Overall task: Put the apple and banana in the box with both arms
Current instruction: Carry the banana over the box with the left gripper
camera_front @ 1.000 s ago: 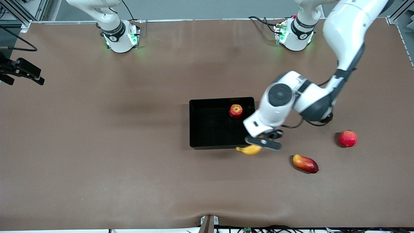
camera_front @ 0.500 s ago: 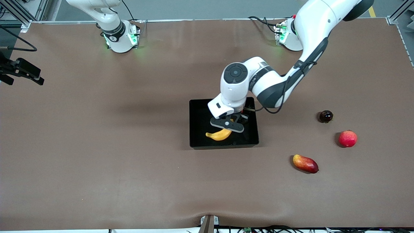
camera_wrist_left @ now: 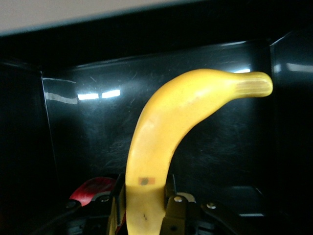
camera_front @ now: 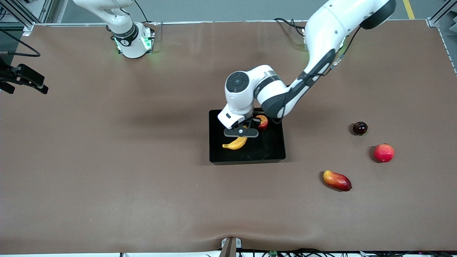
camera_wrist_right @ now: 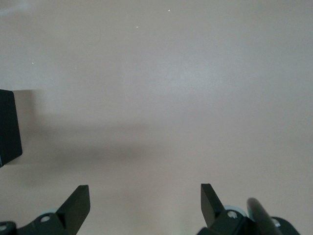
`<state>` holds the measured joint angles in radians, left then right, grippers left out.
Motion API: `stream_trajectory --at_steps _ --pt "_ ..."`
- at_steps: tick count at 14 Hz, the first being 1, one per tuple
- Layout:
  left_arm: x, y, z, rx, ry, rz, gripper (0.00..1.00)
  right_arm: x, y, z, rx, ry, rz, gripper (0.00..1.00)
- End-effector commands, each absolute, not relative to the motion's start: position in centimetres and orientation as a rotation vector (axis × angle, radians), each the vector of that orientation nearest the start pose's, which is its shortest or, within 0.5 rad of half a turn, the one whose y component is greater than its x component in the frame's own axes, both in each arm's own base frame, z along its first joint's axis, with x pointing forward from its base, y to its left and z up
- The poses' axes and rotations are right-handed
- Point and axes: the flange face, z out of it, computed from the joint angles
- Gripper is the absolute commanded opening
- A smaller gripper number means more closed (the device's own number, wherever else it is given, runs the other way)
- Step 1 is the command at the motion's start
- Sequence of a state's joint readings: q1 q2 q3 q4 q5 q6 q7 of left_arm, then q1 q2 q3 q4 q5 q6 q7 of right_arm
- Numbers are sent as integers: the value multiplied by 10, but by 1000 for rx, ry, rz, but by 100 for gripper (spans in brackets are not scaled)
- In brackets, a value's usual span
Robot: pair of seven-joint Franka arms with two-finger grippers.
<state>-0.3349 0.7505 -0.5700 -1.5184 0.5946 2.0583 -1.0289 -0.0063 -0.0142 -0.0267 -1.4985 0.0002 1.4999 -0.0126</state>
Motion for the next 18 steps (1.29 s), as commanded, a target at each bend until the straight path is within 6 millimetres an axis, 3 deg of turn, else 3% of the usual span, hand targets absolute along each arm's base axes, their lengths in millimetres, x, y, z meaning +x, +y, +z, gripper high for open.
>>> stream_trajectory --at_steps 1,3,9,12,13,14,15,16,18 --pt "504 -497 255 -2970 91 -159 0 543 -21 665 -3158 24 -38 100" --pt "504 -497 236 -2965 96 -128 0 543 -21 664 -3157 24 -36 100" --pt "516 -498 212 -3032 87 -157 3 544 -21 662 -3157 24 -28 100" --pt "521 -494 204 -3049 79 -172 26 544 -21 662 -3155 24 -28 100" --pt "523 -493 202 -3048 76 -173 38 544 -20 662 -3155 21 -28 100" --pt "524 -493 204 -3048 83 -178 57 544 -20 662 -3155 21 -31 100" --pt "526 -493 210 -3051 80 -194 95 544 -20 662 -3155 21 -31 100" --pt "529 -493 218 -3048 84 -206 100 544 -20 662 -3155 21 -31 100" --pt "540 -485 251 -3021 33 -222 100 544 -20 662 -3157 21 -31 100"
